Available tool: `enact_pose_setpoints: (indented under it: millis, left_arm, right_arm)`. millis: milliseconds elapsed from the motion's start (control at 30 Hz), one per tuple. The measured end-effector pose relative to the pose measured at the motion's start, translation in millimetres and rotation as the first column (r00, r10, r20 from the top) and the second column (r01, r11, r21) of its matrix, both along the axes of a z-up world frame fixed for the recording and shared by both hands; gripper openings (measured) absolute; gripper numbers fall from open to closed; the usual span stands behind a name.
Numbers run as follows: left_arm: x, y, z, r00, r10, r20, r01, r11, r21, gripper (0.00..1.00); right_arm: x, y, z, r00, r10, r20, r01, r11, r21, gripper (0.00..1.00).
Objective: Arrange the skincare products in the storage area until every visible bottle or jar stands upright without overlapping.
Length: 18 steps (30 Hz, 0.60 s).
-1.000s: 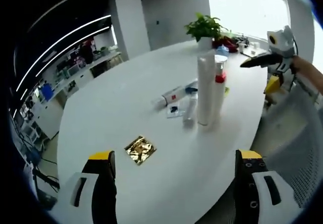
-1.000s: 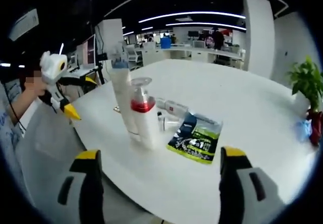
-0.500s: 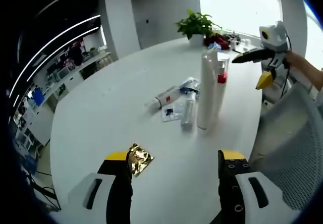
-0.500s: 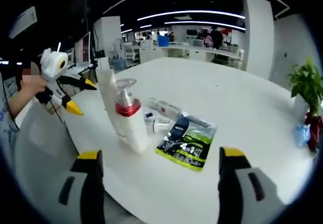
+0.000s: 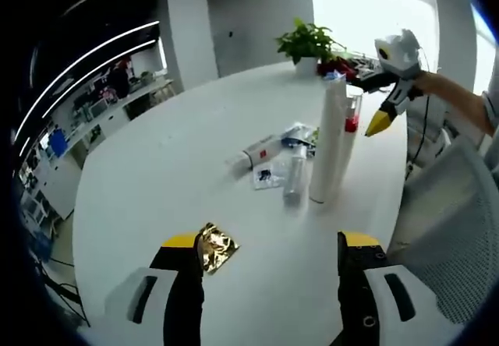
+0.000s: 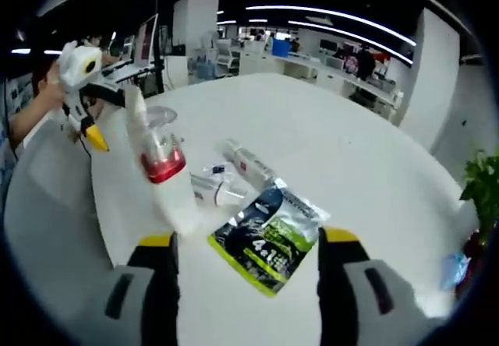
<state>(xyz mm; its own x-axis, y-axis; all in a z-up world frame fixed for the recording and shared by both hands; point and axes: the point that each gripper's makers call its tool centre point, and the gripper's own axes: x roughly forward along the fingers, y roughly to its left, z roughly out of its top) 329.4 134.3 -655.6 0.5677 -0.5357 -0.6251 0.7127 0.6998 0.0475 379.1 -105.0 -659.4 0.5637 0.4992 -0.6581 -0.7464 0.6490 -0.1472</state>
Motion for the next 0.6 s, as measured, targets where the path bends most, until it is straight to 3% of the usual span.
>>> enact_pose_setpoints:
  millis: [167, 300, 333, 467, 567, 600]
  left_arm:
    - [-1.6, 3, -0.6, 1.000, 0.008, -0.004, -0.008, 1.000, -0.006, 0.66]
    - [-1.1, 7, -1.1, 1.000, 0.027, -0.003, -0.027, 0.999, -0.018, 0.65]
    - [-1.4, 7, -1.7, 1.000, 0.030, -0.007, -0.030, 0.999, -0.022, 0.65]
    - [-2.3, 8, -3.9, 0.999, 0.035, -0.015, -0.035, 0.999, -0.025, 0.65]
    - [-3.9, 9, -5.7, 0.999, 0.037, -0.021, -0.037, 0.999, -0.028, 0.64]
    - [-4.3, 9, -6.2, 0.999, 0.037, -0.022, -0.037, 0.999, -0.029, 0.64]
  right_arm:
    - [10, 5, -11.3, 0.993, 0.113, -0.024, -0.115, 0.989, -0.094, 0.60]
    - [20, 12, -17.8, 0.980, 0.193, -0.041, -0.197, 0.973, -0.122, 0.45]
    - [20, 13, -21.0, 0.974, 0.218, -0.065, -0.225, 0.965, -0.132, 0.43]
    - [29, 19, -26.6, 0.964, 0.255, -0.071, -0.263, 0.953, -0.151, 0.38]
    - [31, 24, -32.2, 0.948, 0.304, -0.097, -0.316, 0.935, -0.161, 0.37]
    - [28, 27, -35.6, 0.932, 0.343, -0.114, -0.359, 0.918, -0.170, 0.36]
